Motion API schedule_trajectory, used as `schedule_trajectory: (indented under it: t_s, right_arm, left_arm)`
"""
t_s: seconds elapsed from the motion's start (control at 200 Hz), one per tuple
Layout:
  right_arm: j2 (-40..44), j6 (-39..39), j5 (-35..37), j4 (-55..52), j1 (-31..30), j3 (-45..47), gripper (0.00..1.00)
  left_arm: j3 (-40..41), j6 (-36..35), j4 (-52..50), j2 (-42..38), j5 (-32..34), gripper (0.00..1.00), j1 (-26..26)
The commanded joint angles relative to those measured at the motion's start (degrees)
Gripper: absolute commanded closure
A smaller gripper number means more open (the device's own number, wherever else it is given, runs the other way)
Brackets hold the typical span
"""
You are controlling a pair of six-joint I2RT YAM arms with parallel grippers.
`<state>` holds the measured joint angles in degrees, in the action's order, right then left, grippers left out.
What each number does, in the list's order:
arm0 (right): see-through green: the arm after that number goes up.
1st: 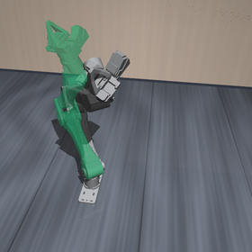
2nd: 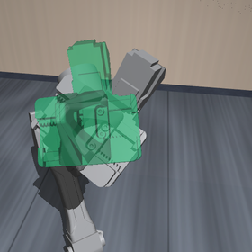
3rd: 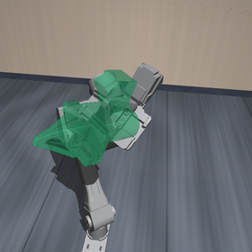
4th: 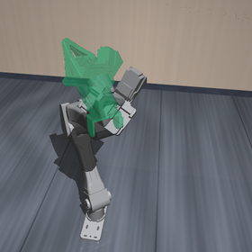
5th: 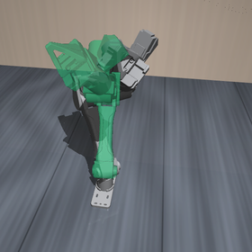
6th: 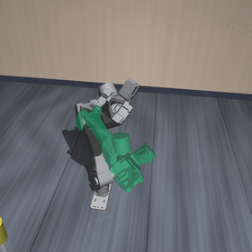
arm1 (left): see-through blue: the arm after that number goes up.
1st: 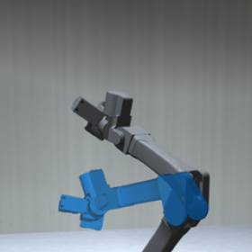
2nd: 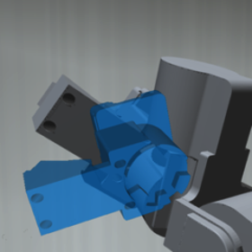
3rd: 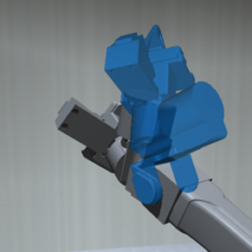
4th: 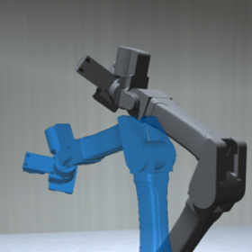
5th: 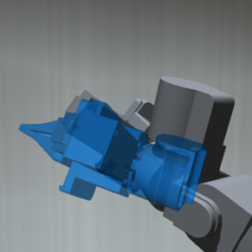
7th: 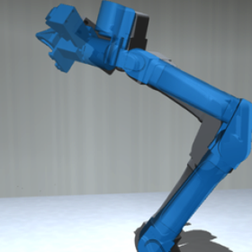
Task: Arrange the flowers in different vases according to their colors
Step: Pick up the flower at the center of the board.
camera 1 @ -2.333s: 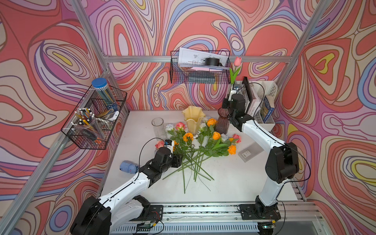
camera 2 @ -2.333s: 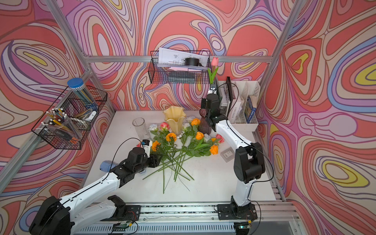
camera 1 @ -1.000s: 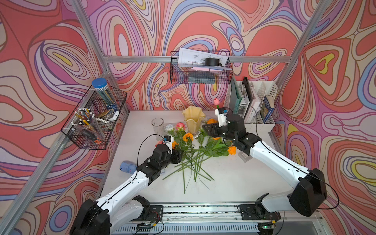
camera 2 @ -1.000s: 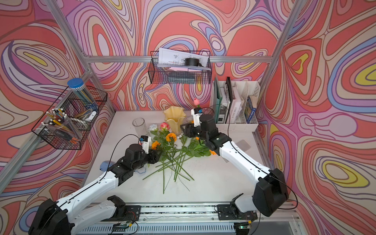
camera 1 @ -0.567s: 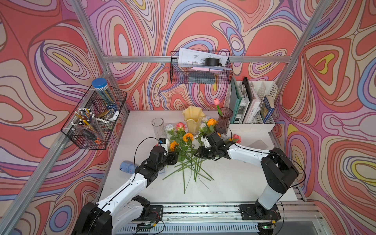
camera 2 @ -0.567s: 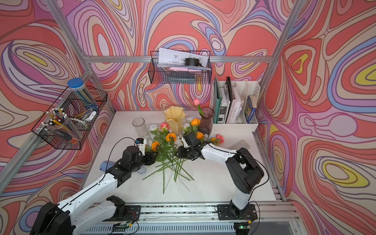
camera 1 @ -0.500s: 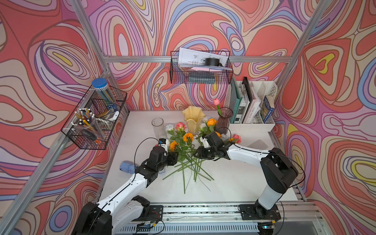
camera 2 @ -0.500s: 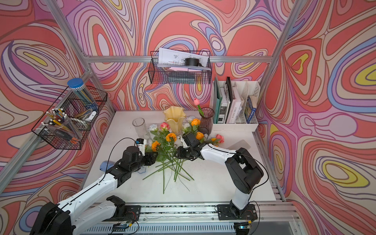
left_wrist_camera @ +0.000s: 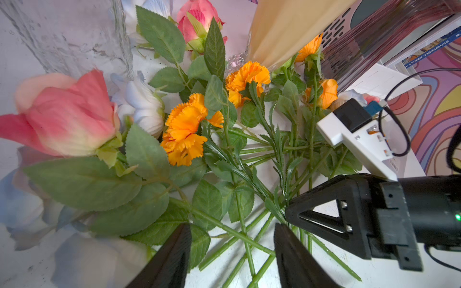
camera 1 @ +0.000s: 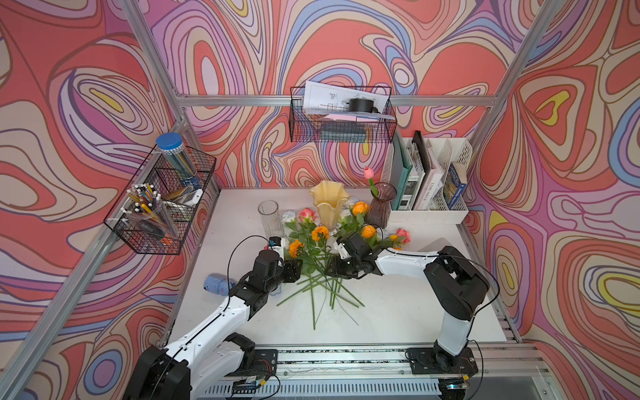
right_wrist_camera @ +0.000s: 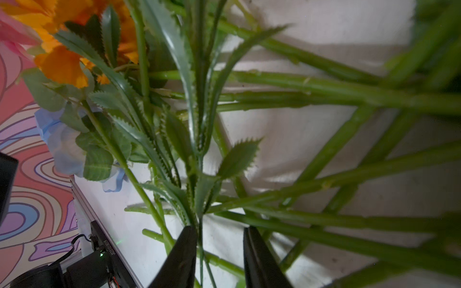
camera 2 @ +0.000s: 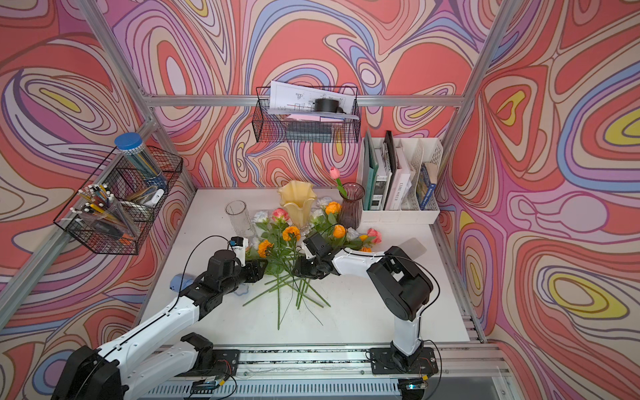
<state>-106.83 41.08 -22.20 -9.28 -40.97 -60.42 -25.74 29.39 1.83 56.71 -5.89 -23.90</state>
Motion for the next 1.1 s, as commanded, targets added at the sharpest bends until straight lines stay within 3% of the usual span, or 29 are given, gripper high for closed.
schedule_trajectory:
  t_s: [0.0, 0.285, 0.736, 1.092]
  right_arm:
    - [-2.0, 0.2, -0.2, 2.0, -0.3, -1.2, 0.69]
    - [-3.5, 0.2, -1.1, 2.4, -0.2, -3.2, 0.76]
    - [0.2, -0.9, 1.3, -0.6, -0.2, -2.8, 1.0]
    - [10.3, -7.7, 9.4, -12.3, -0.1, -6.8, 1.0]
  left_arm:
    - [1.0, 0.0, -0.6, -0.6, -0.3, 0.4, 0.3]
    - [1.0, -0.3, -1.2, -1.3, 0.1, 0.4, 0.4]
    - [1.1, -0.3, -0.8, -0.8, 0.0, 0.4, 0.4]
    - [1.3, -0.6, -0.5, -0.7, -0.5, 0.4, 0.4]
